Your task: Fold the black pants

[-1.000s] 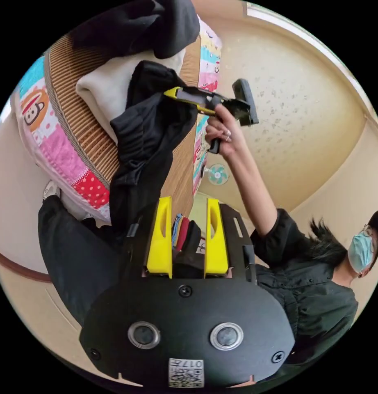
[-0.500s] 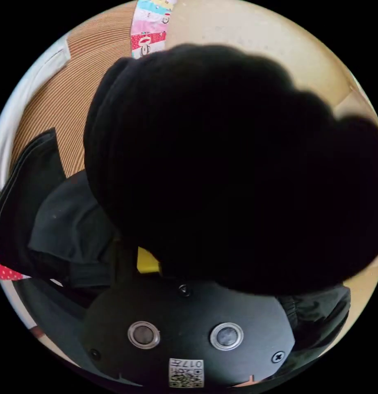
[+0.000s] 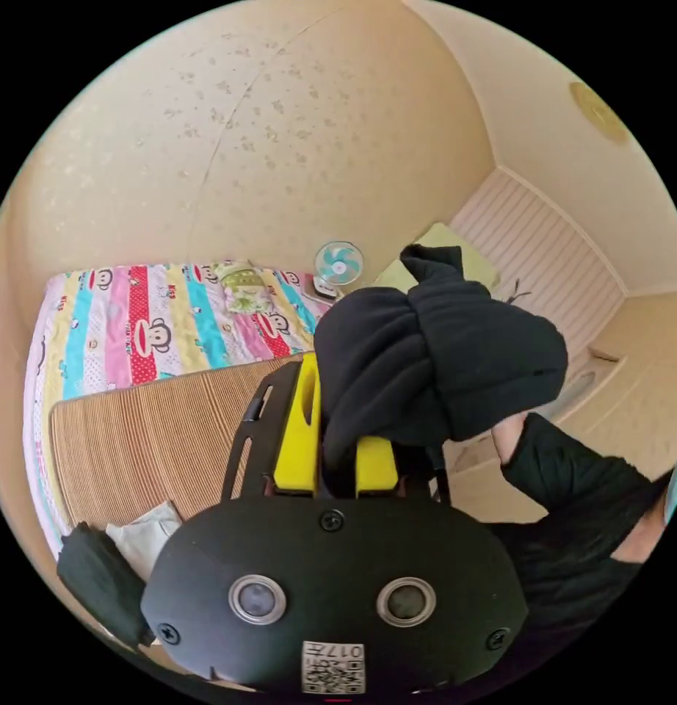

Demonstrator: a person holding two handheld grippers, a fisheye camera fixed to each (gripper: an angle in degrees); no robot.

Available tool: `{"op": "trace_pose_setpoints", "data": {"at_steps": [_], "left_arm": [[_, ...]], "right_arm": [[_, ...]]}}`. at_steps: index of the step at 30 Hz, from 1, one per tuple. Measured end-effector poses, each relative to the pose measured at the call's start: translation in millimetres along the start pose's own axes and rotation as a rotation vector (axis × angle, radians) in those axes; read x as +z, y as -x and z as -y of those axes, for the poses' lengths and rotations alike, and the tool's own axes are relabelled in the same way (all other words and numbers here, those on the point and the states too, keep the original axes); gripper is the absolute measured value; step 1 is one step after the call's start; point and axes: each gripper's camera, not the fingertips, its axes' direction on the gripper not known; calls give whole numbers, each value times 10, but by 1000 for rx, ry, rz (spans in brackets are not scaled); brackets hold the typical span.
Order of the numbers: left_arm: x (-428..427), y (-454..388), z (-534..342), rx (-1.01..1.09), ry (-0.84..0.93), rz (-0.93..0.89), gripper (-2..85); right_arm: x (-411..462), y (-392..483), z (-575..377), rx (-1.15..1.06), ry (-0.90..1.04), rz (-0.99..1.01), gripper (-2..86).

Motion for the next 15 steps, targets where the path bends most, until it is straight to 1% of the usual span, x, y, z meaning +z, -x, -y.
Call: {"op": "trace_pose_setpoints", "data": {"at_steps": [1,2,3,4,5,6,8,9,10,11,12,13,14,15], "left_arm": [[31,205,349,-99,-70,50,97],[24,444,567,-206,-139,78,108],[21,562,625,-262,-163,83,114],[33,791,658,-354,-192,85,121],[99,989,587,-414,-190,73,125],[158,1079,519,-435,-175,64,126],[566,1395,73,-460,-46,30,127],[716,1471,-84,-460,1,24,127],[1073,1630,-444,-470,121,14,127],[1481,1796,-857,-512,264,6,130],[1703,1876,-1088,-544,341,-5,131],[2134,1995,-1566,-608,477,-48,133],[2510,2038,-2018,-657,568,-109,134],[2673,2038,-2217,-677,602,-133,135]], "right_arm": [[-47,-40,294,32,-107,-119,58],[-74,-73,461,51,-173,-251,89],[-70,-90,500,70,-193,-328,100],[-23,-120,517,94,-200,-491,124],[85,-171,473,72,-159,-644,126],[153,-215,427,41,-125,-701,128],[406,-632,60,-77,32,-830,114],[446,-806,-62,-77,67,-855,112],[505,-1241,-330,-47,142,-897,108],[540,-1742,-613,23,227,-923,106],[546,-2013,-762,75,272,-930,105],[539,-2558,-1080,206,366,-932,104],[505,-3030,-1421,329,442,-907,104],[479,-3220,-1593,380,467,-890,103]]}}
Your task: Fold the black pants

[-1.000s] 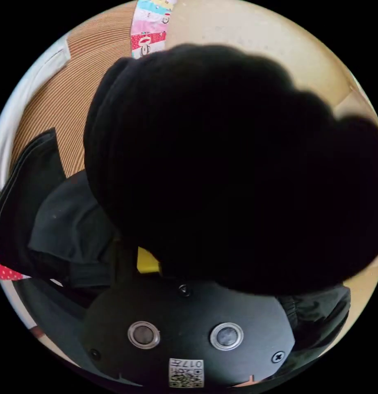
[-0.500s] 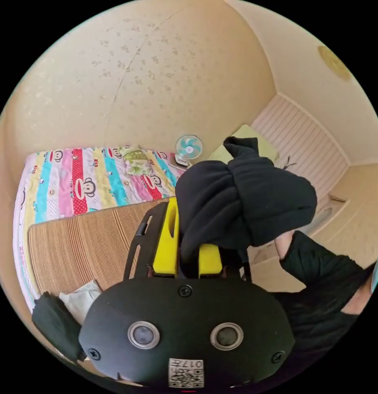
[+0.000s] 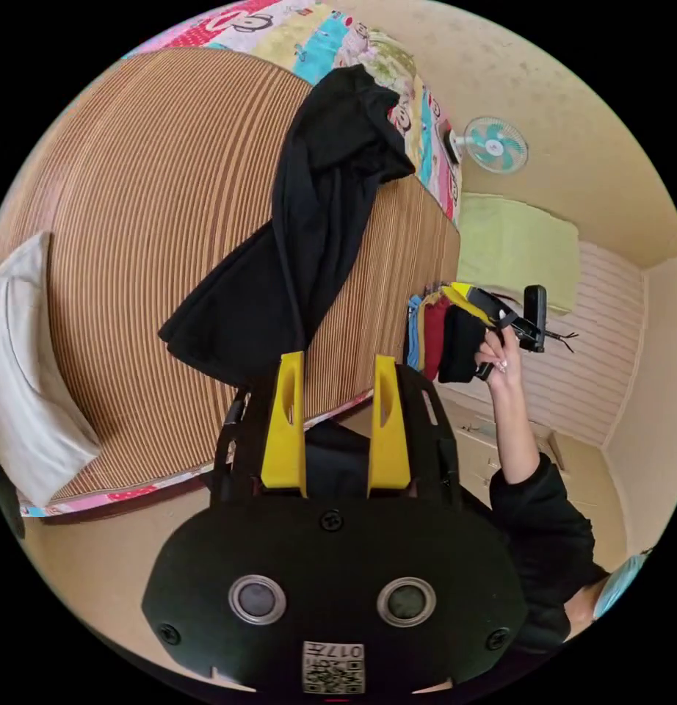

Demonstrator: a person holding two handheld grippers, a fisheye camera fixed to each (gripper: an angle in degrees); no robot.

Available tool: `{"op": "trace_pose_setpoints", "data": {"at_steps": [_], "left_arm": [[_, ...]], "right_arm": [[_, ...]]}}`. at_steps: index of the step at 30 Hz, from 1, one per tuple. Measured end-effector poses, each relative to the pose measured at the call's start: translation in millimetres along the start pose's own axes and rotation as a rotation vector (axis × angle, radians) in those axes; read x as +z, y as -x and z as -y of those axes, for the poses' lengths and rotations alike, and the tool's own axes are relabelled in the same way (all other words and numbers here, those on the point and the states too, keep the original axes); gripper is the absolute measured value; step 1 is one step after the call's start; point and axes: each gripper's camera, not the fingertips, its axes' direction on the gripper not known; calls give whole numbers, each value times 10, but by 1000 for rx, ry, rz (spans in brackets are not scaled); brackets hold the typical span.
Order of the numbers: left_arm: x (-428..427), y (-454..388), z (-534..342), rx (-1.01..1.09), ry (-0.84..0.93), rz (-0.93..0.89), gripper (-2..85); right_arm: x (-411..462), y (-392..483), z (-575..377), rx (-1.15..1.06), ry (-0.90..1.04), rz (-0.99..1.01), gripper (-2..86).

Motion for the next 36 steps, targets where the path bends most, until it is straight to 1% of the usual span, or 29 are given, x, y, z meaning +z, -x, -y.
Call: {"op": "trace_pose_setpoints", "data": {"at_steps": [2,3,6,9,10,11,12,13,14,15,16,17,19,21,23,24,26,28,30,33,34,36], "left_arm": [[701,275,-89,-48,88,-6,135],[829,317,-86,-51,98,2,135],[1257,517,30,-88,86,38,138],[1513,725,185,-141,62,-40,120],[1573,809,212,-179,65,-38,87],[1553,892,207,-211,53,-6,35],[1538,942,200,-224,58,-3,28],[1490,1053,183,-234,65,-110,16],[1373,1153,144,-215,39,-291,10],[1283,1188,114,-180,10,-402,7],[1047,1245,25,-88,-67,-631,5],[771,1330,-109,-33,-150,-808,3],[357,1498,-339,-33,-252,-913,1],[-38,1655,-544,-60,-322,-885,1],[-453,1820,-700,-93,-352,-852,2],[-549,1853,-724,-93,-359,-856,2],[-921,1974,-799,-72,-401,-893,3],[-1157,2060,-833,-61,-419,-903,2],[-1351,2149,-856,-52,-411,-869,2],[-1506,2350,-920,-69,-371,-724,0],[-1491,2492,-968,-106,-364,-669,0],[-1399,2789,-1082,-202,-393,-633,1]], "right_arm": [[587,-464,-310,94,115,71,103],[689,-544,-391,109,135,85,104],[1016,-824,-708,139,179,122,107],[1198,-1034,-789,160,186,125,112],[1275,-1108,-777,174,195,144,114],[1338,-1156,-756,182,194,167,116],[1364,-1170,-743,182,191,177,117],[1407,-1177,-712,176,180,188,119],[1449,-1168,-679,167,168,190,120],[1471,-1162,-664,166,163,191,120],[1513,-1148,-642,167,150,194,122],[1563,-1123,-631,160,138,208,120],[1707,-1061,-630,136,167,218,104],[1895,-977,-675,111,244,144,67],[1967,-859,-771,22,348,156,42],[1928,-831,-809,-3,359,168,40],[1555,-738,-1052,-122,346,256,35],[1172,-760,-1309,-189,338,314,33],[779,-878,-1614,-238,333,298,31],[443,-1321,-2127,-202,415,160,31],[439,-1579,-2334,-141,472,125,32],[520,-1987,-2630,-2,537,74,34]]}}
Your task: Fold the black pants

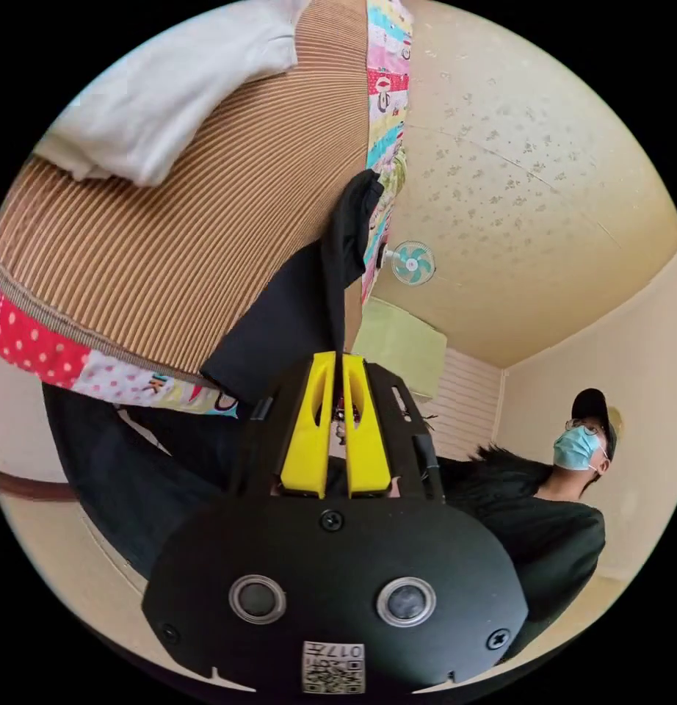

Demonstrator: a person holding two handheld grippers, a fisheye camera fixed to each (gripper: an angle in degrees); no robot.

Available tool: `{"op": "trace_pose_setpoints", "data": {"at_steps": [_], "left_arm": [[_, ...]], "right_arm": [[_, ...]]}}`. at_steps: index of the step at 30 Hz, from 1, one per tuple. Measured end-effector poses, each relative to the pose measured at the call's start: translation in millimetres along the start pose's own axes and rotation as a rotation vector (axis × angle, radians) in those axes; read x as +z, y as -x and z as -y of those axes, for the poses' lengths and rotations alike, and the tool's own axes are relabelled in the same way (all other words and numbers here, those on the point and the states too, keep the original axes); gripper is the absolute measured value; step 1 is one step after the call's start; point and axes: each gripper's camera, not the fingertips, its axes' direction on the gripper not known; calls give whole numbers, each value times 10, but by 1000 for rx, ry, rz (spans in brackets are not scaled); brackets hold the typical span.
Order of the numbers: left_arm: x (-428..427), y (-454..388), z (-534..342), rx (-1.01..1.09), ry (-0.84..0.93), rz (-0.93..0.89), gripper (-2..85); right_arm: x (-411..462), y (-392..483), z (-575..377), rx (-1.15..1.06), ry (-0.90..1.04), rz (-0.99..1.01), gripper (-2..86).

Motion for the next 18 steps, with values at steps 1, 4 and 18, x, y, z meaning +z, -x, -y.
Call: {"op": "trace_pose_setpoints", "data": {"at_steps": [1,4,18], "left_arm": [[-99,268,-59,-89,-56,53,1],[-376,877,-366,-402,-176,372,3],[-4,1297,-551,-380,0,561,77]], "right_arm": [[117,-266,-127,140,14,-36,37],[108,-491,-392,344,-74,-77,51],[-1455,2589,1789,-217,-612,-512,120]]}}
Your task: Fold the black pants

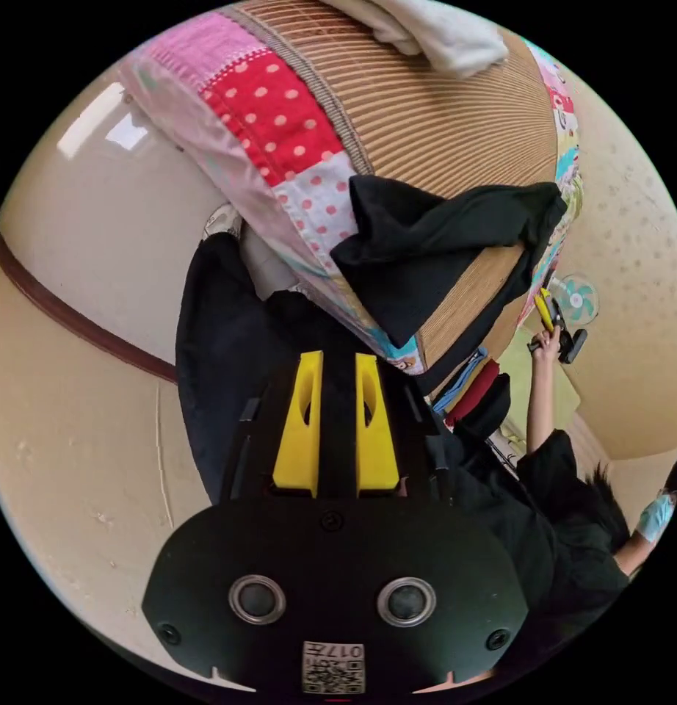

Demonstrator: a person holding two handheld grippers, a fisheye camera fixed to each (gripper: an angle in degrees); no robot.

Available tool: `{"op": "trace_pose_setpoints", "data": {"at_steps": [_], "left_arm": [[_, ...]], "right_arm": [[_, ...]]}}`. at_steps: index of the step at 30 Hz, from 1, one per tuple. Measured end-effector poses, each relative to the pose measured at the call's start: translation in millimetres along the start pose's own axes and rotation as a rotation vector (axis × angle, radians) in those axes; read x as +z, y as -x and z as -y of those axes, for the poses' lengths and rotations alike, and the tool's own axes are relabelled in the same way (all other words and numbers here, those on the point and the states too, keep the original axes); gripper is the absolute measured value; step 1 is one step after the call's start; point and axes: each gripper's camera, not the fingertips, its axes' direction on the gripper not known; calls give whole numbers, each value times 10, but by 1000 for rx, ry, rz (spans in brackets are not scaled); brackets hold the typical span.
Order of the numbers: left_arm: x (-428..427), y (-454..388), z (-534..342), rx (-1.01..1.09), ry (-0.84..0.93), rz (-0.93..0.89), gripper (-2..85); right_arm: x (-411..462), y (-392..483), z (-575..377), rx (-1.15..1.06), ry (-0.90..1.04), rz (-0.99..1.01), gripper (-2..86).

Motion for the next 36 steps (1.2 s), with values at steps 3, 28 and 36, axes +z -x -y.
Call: {"op": "trace_pose_setpoints", "data": {"at_steps": [3,28,36], "left_arm": [[26,-488,91,197,-36,54,83],[1376,-407,880,444,202,536,2],[1579,101,449,566,364,396,0]], "right_arm": [[94,158,790,4,-64,-10,124],[-1848,-1653,-345,442,-126,61,72],[-1611,-648,-2648,475,129,73,87]]}}
